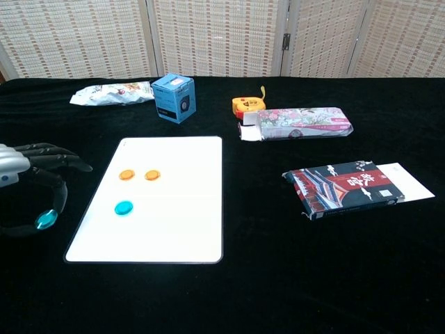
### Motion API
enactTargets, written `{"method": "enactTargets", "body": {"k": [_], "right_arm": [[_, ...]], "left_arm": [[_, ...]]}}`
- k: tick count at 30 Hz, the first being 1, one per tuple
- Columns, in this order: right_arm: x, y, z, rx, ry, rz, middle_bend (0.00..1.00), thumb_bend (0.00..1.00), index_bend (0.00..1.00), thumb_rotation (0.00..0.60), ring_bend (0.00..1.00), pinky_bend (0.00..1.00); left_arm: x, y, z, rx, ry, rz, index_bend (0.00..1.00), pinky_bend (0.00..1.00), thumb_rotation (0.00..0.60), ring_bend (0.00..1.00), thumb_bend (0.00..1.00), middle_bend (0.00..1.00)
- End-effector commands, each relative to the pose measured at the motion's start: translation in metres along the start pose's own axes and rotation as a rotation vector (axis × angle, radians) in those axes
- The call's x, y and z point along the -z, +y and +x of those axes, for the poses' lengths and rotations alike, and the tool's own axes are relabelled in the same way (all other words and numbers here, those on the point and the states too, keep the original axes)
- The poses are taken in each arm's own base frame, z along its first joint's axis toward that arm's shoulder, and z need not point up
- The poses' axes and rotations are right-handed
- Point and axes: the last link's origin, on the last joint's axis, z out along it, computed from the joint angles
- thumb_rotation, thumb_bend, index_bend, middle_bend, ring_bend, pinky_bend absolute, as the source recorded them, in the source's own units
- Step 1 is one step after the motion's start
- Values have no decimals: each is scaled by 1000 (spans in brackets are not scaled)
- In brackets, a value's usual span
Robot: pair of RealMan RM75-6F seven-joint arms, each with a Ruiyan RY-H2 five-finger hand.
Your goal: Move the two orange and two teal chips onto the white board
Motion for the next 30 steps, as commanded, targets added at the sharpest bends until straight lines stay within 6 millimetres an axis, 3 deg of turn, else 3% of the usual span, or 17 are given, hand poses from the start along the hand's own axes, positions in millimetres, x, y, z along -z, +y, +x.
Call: {"method": "enactTargets", "body": {"k": [1, 11, 30], "right_arm": [[0, 1, 0, 0, 1, -1, 17, 360, 0, 600, 0, 0], [-2, 4, -1, -1, -6, -15, 17, 361, 0, 600, 0, 0], [-2, 9, 1, 0, -7, -26, 17, 360, 0, 600, 0, 0]], "left_arm": [[-24, 3, 15, 12, 4, -6, 472, 0, 600, 0, 396, 123], [-84, 30, 26, 40, -26, -50, 469, 0, 600, 0, 396, 123], [-126, 63, 20, 23, -74, -76, 468, 0, 600, 0, 395, 123]]}}
